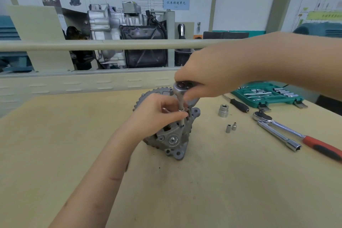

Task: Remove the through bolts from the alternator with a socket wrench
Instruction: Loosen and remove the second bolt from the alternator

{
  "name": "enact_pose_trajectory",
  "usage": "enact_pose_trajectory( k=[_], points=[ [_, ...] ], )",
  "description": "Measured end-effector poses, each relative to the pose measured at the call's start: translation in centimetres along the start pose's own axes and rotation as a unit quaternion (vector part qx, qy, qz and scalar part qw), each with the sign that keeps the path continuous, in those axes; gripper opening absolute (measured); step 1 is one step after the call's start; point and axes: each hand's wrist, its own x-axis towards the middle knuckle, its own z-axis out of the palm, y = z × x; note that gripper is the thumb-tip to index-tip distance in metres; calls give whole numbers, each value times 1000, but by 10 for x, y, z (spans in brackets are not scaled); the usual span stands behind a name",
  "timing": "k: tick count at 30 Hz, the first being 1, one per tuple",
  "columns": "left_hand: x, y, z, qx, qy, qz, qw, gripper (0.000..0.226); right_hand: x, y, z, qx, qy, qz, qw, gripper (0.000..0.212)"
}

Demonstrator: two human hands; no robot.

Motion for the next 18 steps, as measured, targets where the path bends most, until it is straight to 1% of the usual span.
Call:
enact_pose_trajectory(
  k=[2, 4, 7, 9, 11, 13, 14, 15, 18],
  points=[
    [0, -1, 1, -4, 2, -10, 1000, 8, 1, 1, -3, 3, 0, -5, 1000, 67],
    [1, -2, 2, 10, 25, -4, 1000, 3, 2, 1, -7, 10, -7, -8, 1000, 63],
    [2, -4, 7, 18, 63, 15, 998, 9, 2, -2, -10, -35, -21, -13, 999, 49],
    [3, -3, 10, 20, 73, 23, 997, 15, -1, -4, -11, -46, -34, 27, 998, 44],
    [4, -1, 10, 16, 63, 23, 998, 20, -4, -6, -10, -33, -51, 48, 997, 41],
    [4, 1, 6, 9, 33, 12, 999, 13, -5, -6, -10, -42, -55, 47, 996, 38],
    [4, 1, 3, -2, 13, 5, 1000, 5, -5, -5, -10, -51, -57, 37, 996, 36],
    [4, 1, 0, -11, -1, 1, 1000, 5, -6, -2, -11, -57, -61, 18, 996, 33],
    [4, -1, -6, -15, -22, -5, 1000, 16, -6, 6, -14, -61, -79, -48, 994, 24]
  ],
)
